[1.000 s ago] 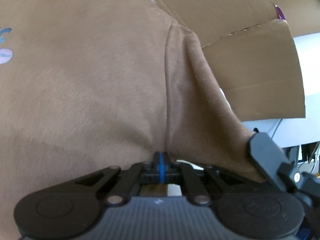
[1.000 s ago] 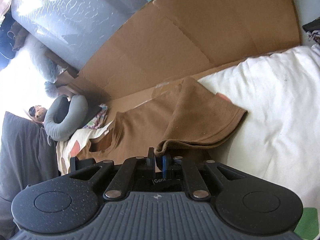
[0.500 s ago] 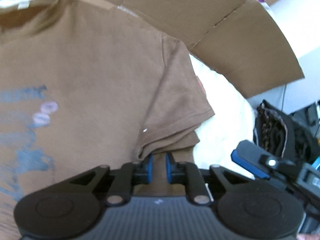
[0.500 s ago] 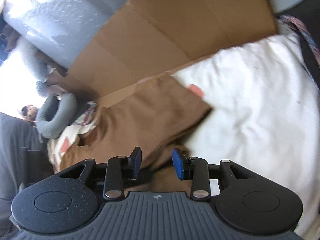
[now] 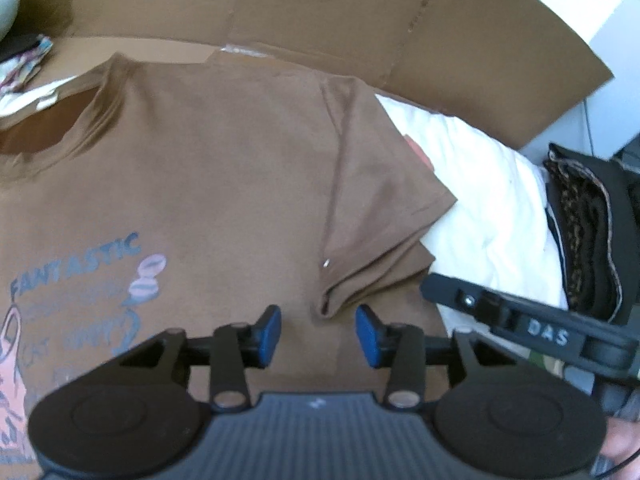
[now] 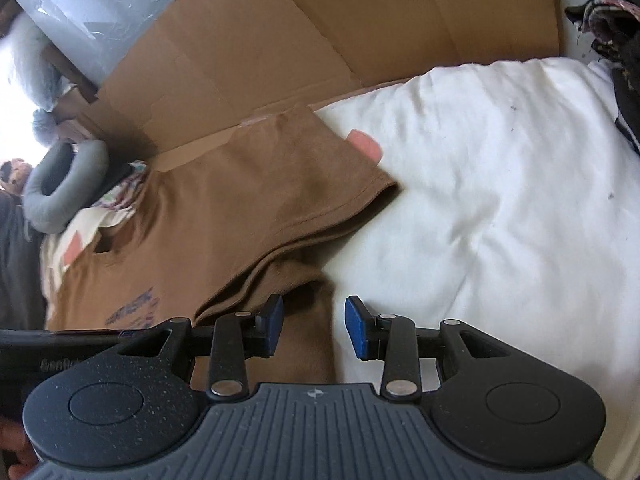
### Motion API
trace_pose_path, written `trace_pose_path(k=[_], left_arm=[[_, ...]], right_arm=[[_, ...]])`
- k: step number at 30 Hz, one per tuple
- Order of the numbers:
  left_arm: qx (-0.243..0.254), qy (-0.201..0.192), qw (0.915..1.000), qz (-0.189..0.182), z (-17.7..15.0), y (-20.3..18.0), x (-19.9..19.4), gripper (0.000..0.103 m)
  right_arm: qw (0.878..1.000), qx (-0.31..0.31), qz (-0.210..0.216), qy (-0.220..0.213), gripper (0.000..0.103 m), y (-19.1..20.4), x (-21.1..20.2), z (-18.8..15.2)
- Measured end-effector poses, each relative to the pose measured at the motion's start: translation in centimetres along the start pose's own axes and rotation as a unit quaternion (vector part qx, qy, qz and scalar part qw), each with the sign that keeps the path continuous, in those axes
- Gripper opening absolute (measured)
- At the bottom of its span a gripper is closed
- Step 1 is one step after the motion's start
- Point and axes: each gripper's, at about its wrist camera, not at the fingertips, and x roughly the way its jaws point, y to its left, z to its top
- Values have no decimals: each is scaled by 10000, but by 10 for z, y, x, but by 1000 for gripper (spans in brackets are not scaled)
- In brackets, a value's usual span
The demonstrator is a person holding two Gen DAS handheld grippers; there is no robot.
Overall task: Fold clothes
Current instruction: 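Open both tools and release the folded sleeve onto the shirt body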
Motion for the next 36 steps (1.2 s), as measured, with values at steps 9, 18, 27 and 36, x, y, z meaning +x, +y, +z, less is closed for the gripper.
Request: trace_pose_path(k=[9,18,27,36], left_arm=[[191,-78,9996,167,1,-6,10,34],[14,-339,9994,64,1,-6,-19,7],[-402,-269,9988,125,-16,-2,-17,6],[-448,112,9987,217,-28,6,-4,10]], right_arm=[[9985,-507,-200,44,38,5,12,-2],[9990,-393,-193,69,18,-7,15,-1],[9994,-264,-164,121,16,-11,17,1],[9998,-42,-98,189,16,-16,16,3]])
